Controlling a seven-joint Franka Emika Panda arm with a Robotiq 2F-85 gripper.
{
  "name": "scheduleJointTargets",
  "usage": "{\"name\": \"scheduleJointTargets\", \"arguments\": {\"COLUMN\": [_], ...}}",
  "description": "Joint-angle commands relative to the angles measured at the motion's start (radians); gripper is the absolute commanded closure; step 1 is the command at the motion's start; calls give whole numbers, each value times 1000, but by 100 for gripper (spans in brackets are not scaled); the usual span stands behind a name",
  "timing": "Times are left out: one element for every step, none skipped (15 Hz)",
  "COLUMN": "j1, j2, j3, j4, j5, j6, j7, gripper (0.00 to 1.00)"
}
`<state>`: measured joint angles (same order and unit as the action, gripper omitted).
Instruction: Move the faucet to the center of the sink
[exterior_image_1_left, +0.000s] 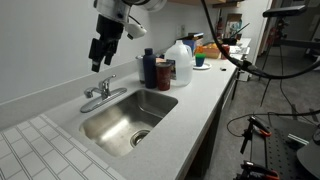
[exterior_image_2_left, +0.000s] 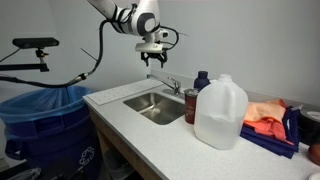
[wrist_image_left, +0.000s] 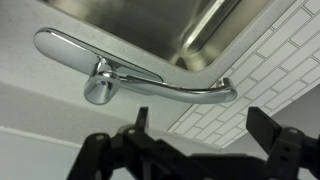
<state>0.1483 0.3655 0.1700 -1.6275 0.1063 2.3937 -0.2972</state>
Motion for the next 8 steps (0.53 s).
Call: {"name": "scheduleJointTargets", "arguments": {"j1": [-14,-13,-11,-10,-9,-8,-10,-9], "j2": [127,148,171,196,219,240,264,288], "j3": [41,48,56,66,75,85,95,103], "j4": [167,192,221,247,270,295,316,340], "j5": [20,20,22,30,38,45,59,66], "j6": [8,8,4,0,-3,-11,-19,-30], "j7": [-63,-68,-67,-64,-59,-57,-58,-56], "gripper": [0,0,0,0,0,0,0,0]}}
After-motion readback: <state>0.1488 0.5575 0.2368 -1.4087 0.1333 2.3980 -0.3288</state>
